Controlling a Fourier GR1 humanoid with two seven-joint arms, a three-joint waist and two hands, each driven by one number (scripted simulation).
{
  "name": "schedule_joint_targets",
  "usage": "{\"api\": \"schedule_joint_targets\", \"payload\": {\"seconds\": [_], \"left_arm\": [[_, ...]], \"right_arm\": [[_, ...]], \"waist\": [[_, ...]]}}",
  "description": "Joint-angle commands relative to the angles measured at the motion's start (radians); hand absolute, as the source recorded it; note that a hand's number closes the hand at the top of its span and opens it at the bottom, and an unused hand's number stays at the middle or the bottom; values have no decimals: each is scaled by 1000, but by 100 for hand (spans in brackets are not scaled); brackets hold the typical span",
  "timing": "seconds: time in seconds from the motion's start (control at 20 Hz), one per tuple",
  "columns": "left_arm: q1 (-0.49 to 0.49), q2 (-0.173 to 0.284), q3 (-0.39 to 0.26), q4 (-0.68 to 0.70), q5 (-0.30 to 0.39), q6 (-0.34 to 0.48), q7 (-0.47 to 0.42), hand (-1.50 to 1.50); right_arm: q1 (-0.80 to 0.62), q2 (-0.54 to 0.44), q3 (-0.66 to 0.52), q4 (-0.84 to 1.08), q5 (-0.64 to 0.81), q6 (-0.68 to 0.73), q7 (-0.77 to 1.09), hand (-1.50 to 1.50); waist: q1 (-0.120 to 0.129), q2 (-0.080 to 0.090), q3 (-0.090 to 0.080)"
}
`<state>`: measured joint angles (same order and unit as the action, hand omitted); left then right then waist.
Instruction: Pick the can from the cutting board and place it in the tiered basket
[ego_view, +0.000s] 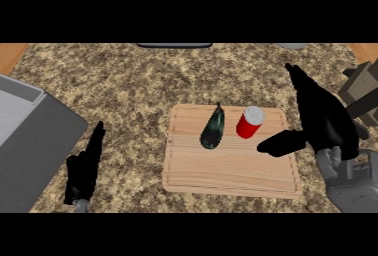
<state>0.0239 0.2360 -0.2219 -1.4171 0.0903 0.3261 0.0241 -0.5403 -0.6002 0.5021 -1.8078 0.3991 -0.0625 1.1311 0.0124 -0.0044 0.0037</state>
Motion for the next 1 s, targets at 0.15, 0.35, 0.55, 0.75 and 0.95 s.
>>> {"api": "schedule_joint_targets", "payload": {"seconds": [0.15, 0.35, 0.55, 0.75, 0.95], "left_arm": [[47, -23, -16, 23, -15, 5, -3, 0], [64, -13, 21, 53, 11, -26, -55, 0], [63, -17, 20, 26, 0, -20, -26, 0], [43, -30, 12, 39, -20, -16, -36, 0], [52, -40, 0, 17, -24, -11, -14, 0]], "right_arm": [[-78, 80, 39, 137, 30, 135, 195, -150], [-49, 125, 65, 135, 52, 148, 224, -150], [-98, 220, 55, 208, 78, 143, 211, -150], [-115, 243, 31, 297, 63, 187, 173, -150], [-99, 260, 64, 311, 53, 266, 229, -150]], "waist": [[2, 4, -5], [-8, 3, -5], [-3, 3, -5], [-4, 5, -5], [-10, 2, -5]]}}
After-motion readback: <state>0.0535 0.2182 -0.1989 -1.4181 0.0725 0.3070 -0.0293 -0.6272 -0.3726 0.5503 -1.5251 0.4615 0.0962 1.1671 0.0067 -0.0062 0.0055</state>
